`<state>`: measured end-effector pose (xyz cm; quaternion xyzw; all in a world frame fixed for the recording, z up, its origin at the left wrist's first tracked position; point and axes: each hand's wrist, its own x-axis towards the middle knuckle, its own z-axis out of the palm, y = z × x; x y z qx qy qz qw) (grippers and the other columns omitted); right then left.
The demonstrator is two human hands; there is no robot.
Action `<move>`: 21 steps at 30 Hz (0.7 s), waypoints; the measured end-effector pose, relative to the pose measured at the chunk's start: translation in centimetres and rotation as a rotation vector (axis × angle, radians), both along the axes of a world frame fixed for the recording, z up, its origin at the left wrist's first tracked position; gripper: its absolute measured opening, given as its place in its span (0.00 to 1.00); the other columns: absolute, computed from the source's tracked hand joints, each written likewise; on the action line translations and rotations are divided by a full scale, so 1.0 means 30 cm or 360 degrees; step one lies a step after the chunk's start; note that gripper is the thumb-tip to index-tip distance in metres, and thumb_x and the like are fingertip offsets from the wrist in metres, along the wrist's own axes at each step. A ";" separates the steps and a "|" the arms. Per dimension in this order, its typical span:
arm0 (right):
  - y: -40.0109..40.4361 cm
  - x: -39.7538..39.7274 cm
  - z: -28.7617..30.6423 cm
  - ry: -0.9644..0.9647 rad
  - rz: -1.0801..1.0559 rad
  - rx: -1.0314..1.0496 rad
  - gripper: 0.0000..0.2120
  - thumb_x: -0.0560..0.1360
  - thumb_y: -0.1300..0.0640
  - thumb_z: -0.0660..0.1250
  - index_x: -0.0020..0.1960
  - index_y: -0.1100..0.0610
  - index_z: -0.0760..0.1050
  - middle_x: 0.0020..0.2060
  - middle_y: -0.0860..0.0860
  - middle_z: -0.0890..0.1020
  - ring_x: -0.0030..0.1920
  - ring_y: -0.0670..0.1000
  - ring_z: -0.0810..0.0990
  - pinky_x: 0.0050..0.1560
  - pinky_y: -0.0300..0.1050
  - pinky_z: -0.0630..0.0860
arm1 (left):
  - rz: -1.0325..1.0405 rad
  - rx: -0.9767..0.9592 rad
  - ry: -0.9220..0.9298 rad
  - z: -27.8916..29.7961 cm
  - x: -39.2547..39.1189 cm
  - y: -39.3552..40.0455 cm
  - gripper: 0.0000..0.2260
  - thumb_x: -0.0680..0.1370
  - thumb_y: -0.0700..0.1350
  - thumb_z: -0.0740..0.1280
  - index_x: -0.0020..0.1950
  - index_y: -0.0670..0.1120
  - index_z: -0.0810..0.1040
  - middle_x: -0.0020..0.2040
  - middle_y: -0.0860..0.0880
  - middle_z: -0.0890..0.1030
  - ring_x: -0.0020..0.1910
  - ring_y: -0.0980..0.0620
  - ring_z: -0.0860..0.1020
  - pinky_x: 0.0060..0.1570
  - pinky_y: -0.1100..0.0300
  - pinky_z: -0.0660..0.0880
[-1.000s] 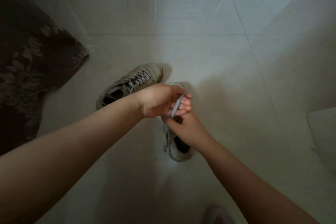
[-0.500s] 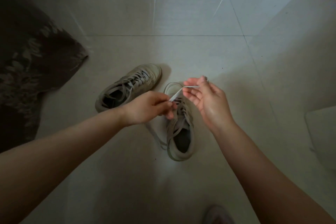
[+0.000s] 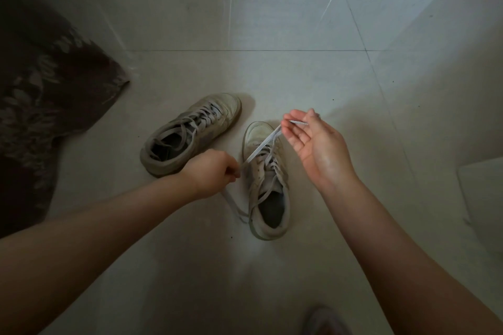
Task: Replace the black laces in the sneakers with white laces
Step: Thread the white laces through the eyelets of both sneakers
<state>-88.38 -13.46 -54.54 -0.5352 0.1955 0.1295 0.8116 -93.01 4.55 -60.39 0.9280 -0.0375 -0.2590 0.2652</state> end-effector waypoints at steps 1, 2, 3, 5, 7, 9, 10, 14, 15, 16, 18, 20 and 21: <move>0.001 0.005 0.002 -0.0004 -0.0013 -0.0001 0.14 0.82 0.58 0.56 0.48 0.65 0.76 0.44 0.58 0.82 0.44 0.50 0.84 0.47 0.39 0.80 | 0.0026 -0.0009 0.0014 -0.001 0.002 -0.002 0.07 0.76 0.44 0.69 0.53 0.50 0.83 0.47 0.52 0.82 0.45 0.56 0.77 0.44 0.64 0.69; 0.001 0.011 0.000 -0.0010 -0.0028 -0.0003 0.13 0.82 0.58 0.57 0.49 0.65 0.76 0.45 0.58 0.82 0.44 0.50 0.84 0.46 0.39 0.80 | 0.0052 -0.0008 0.0022 -0.002 0.004 -0.004 0.07 0.75 0.44 0.70 0.52 0.50 0.83 0.45 0.52 0.82 0.43 0.56 0.77 0.43 0.64 0.70; 0.002 0.014 0.000 -0.0015 -0.0034 -0.0006 0.12 0.81 0.58 0.58 0.49 0.66 0.76 0.45 0.58 0.81 0.44 0.50 0.84 0.46 0.39 0.80 | 0.0097 -0.0028 0.0024 -0.004 0.005 -0.006 0.06 0.74 0.44 0.71 0.50 0.49 0.83 0.42 0.53 0.82 0.42 0.56 0.78 0.42 0.64 0.71; 0.000 0.016 -0.008 -0.0007 0.0029 -0.0086 0.09 0.80 0.59 0.62 0.52 0.66 0.75 0.42 0.56 0.79 0.43 0.49 0.83 0.42 0.36 0.79 | 0.0333 -0.0232 0.0024 -0.008 0.006 -0.013 0.05 0.71 0.43 0.74 0.46 0.47 0.83 0.38 0.51 0.83 0.39 0.56 0.80 0.42 0.63 0.75; -0.010 0.008 -0.040 0.0015 0.0254 -0.0456 0.10 0.78 0.58 0.65 0.56 0.62 0.74 0.39 0.52 0.77 0.43 0.48 0.83 0.37 0.36 0.77 | 0.0780 -0.0653 0.0108 -0.004 0.003 -0.027 0.04 0.70 0.40 0.75 0.43 0.43 0.83 0.37 0.47 0.84 0.38 0.55 0.82 0.42 0.65 0.75; -0.020 -0.015 -0.084 -0.0039 0.0512 -0.1033 0.08 0.76 0.55 0.68 0.54 0.54 0.75 0.44 0.48 0.80 0.45 0.47 0.82 0.40 0.39 0.77 | 0.1236 -0.1092 0.0282 0.000 0.002 -0.044 0.04 0.70 0.38 0.75 0.42 0.43 0.82 0.36 0.47 0.84 0.37 0.55 0.82 0.41 0.65 0.76; -0.025 -0.032 -0.106 -0.0122 0.0593 -0.1267 0.04 0.75 0.55 0.68 0.50 0.52 0.77 0.45 0.48 0.80 0.45 0.46 0.81 0.44 0.41 0.77 | 0.1412 -0.1231 0.0359 0.002 0.003 -0.054 0.04 0.70 0.38 0.74 0.43 0.44 0.82 0.35 0.48 0.84 0.36 0.56 0.82 0.39 0.66 0.76; -0.038 -0.105 -0.183 -0.0511 0.0884 -0.1925 0.03 0.71 0.59 0.71 0.40 0.53 0.82 0.52 0.53 0.78 0.55 0.52 0.75 0.54 0.37 0.66 | 0.1658 -0.1289 0.0329 0.009 0.014 -0.095 0.05 0.71 0.37 0.73 0.46 0.40 0.81 0.34 0.49 0.81 0.27 0.65 0.78 0.28 0.73 0.72; -0.039 -0.114 -0.192 -0.0554 0.0934 -0.2046 0.02 0.70 0.59 0.71 0.40 0.53 0.83 0.56 0.54 0.77 0.59 0.54 0.73 0.56 0.37 0.63 | 0.1663 -0.1297 0.0292 0.008 0.015 -0.106 0.06 0.71 0.36 0.73 0.47 0.39 0.81 0.35 0.49 0.80 0.26 0.65 0.77 0.27 0.74 0.70; -0.040 -0.120 -0.199 -0.0578 0.0996 -0.2134 0.03 0.69 0.58 0.71 0.41 0.53 0.84 0.60 0.54 0.76 0.62 0.56 0.70 0.59 0.38 0.63 | 0.1652 -0.1293 0.0267 0.003 0.015 -0.117 0.06 0.71 0.35 0.73 0.46 0.38 0.81 0.35 0.49 0.80 0.26 0.65 0.77 0.27 0.75 0.69; -0.034 -0.124 -0.201 -0.0587 0.1106 -0.2174 0.03 0.69 0.57 0.72 0.42 0.52 0.84 0.67 0.53 0.72 0.68 0.56 0.64 0.66 0.44 0.61 | 0.1603 -0.1249 0.0232 -0.008 0.009 -0.136 0.05 0.69 0.35 0.74 0.43 0.40 0.82 0.35 0.49 0.81 0.28 0.65 0.77 0.29 0.76 0.70; -0.023 -0.124 -0.198 -0.0558 0.1145 -0.2155 0.05 0.71 0.57 0.70 0.45 0.53 0.84 0.72 0.52 0.67 0.73 0.56 0.58 0.70 0.45 0.56 | 0.1573 -0.1206 0.0202 -0.022 -0.002 -0.148 0.05 0.69 0.35 0.75 0.43 0.40 0.82 0.36 0.49 0.81 0.31 0.62 0.79 0.35 0.73 0.73; -0.018 -0.123 -0.203 -0.0544 0.1138 -0.2127 0.06 0.71 0.57 0.70 0.46 0.53 0.84 0.73 0.52 0.65 0.75 0.56 0.55 0.71 0.45 0.54 | 0.1558 -0.1170 0.0179 -0.030 -0.007 -0.149 0.05 0.69 0.36 0.75 0.44 0.40 0.83 0.36 0.49 0.82 0.32 0.60 0.79 0.37 0.72 0.74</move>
